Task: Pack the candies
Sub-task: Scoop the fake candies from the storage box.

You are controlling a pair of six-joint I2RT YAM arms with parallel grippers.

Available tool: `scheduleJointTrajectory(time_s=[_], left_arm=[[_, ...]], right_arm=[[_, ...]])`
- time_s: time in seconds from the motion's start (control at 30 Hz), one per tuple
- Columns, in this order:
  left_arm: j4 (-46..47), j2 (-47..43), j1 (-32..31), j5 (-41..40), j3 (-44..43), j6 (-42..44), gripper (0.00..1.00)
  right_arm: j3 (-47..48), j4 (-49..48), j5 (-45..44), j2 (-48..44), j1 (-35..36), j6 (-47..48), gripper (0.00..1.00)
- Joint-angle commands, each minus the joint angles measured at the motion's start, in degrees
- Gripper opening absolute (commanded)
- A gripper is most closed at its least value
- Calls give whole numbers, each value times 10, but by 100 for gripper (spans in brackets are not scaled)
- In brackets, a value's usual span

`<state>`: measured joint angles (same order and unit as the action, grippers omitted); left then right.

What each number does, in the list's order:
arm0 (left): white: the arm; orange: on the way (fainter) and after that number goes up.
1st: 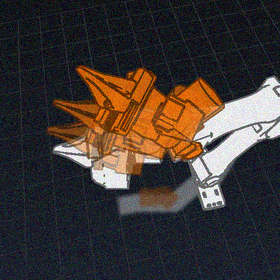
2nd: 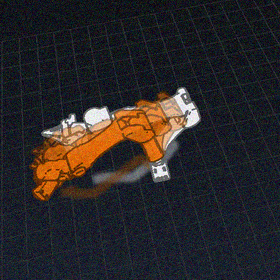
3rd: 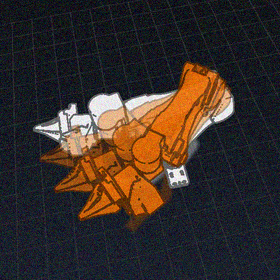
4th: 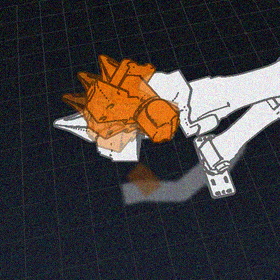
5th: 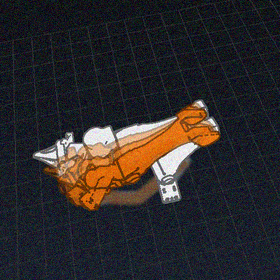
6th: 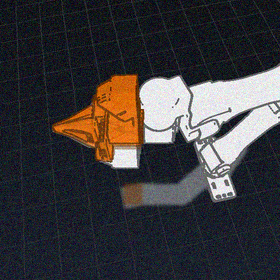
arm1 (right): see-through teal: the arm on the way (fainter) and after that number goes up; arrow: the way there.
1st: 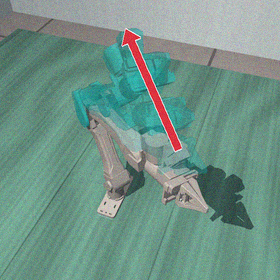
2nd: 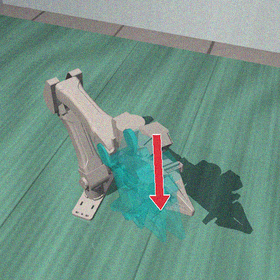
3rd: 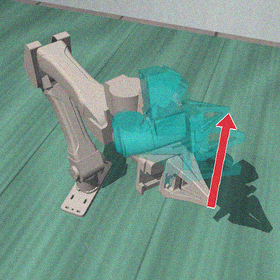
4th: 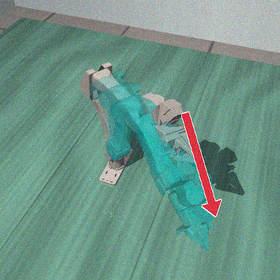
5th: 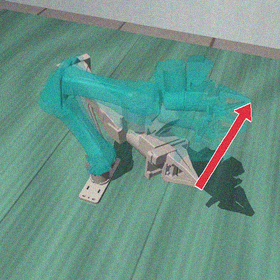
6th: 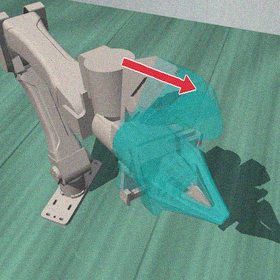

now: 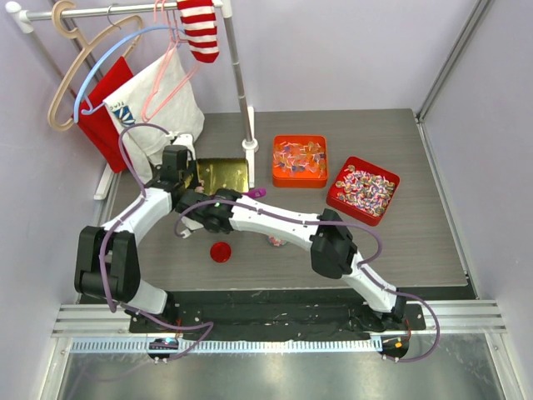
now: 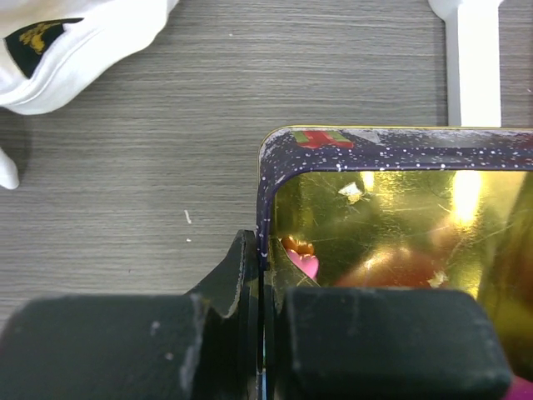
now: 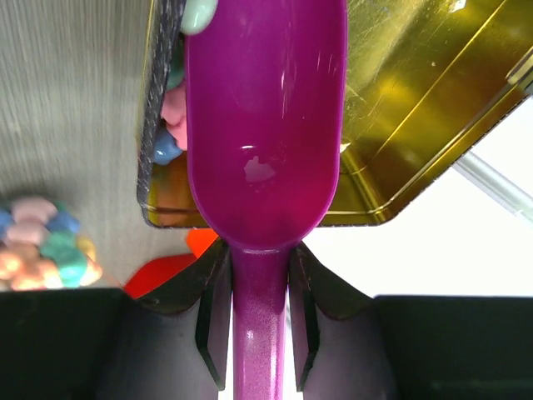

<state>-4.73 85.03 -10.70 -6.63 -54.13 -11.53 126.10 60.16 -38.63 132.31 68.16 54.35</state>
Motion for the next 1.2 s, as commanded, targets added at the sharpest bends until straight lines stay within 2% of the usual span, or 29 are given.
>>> scheduleJointTrajectory(time_s=[0.0,0.4,0.67,0.83,0.9,1.03,1.17], left_arm=[[27,-29,-4,5,-36,-31,0],[21,-23,-3,-6,-38,-34,0],[19,-24,-3,-1,-37,-31,0],[19,-23,-2,8,-39,-26,0],[20,-23,-1,12,-40,-21,0],[17,-19,-1,14,-43,-18,0],[17,-16,-1,15,-45,-19,0]], right_arm=[[49,-6,17,26,10,-64,1],[83,-65,53,59,21,-125,1],[93,-28,196,48,-4,-172,1],[32,-76,225,10,-25,-158,1],[-15,-113,180,-12,-29,-145,1],[-130,-266,102,-59,-29,-80,1],[-151,-270,116,-70,-29,-95,1]])
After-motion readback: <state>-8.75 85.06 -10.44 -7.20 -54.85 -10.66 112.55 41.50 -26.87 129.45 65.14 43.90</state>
